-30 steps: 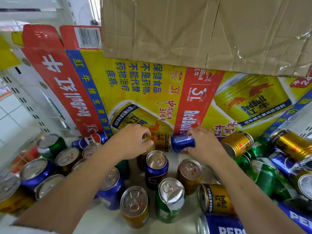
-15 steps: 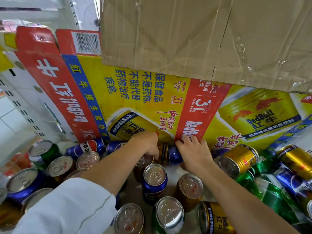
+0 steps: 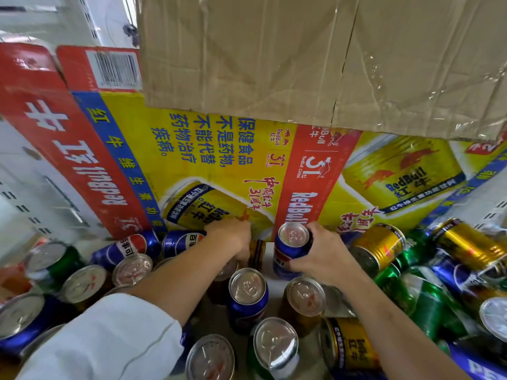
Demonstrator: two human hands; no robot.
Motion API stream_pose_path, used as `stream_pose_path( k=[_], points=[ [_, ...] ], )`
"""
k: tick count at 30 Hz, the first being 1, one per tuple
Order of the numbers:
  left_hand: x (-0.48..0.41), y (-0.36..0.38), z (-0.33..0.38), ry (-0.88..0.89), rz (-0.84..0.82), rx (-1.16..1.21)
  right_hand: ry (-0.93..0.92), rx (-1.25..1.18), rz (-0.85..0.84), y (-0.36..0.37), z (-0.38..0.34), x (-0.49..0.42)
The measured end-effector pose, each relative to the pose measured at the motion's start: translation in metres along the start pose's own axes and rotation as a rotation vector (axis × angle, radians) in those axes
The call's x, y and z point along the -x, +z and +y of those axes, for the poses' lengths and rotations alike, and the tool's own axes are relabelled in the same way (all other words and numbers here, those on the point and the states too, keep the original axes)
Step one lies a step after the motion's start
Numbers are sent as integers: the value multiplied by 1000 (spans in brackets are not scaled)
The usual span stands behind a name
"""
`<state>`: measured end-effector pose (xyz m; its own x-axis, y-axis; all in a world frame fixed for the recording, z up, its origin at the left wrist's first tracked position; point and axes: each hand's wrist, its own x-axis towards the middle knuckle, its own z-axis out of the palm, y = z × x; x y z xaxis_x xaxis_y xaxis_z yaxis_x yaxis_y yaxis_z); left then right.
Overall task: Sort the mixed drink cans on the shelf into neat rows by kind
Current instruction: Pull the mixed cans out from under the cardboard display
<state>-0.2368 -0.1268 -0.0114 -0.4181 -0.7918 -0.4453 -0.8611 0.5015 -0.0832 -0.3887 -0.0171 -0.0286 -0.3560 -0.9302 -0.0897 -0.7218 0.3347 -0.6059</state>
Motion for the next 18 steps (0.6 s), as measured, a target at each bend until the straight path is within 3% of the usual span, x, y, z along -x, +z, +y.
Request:
stream_pose_path(
  k=[7,13,18],
  points=[
    [7,-5,-4,81,14,-96,-34,9,-81,-4,-3,5],
    [14,-5,-1,123,2,-109,20,142,-21,-9,-6,10],
    [22,-12,-5,210,165,1,68,115,-32,-6,-6,11]
  ],
)
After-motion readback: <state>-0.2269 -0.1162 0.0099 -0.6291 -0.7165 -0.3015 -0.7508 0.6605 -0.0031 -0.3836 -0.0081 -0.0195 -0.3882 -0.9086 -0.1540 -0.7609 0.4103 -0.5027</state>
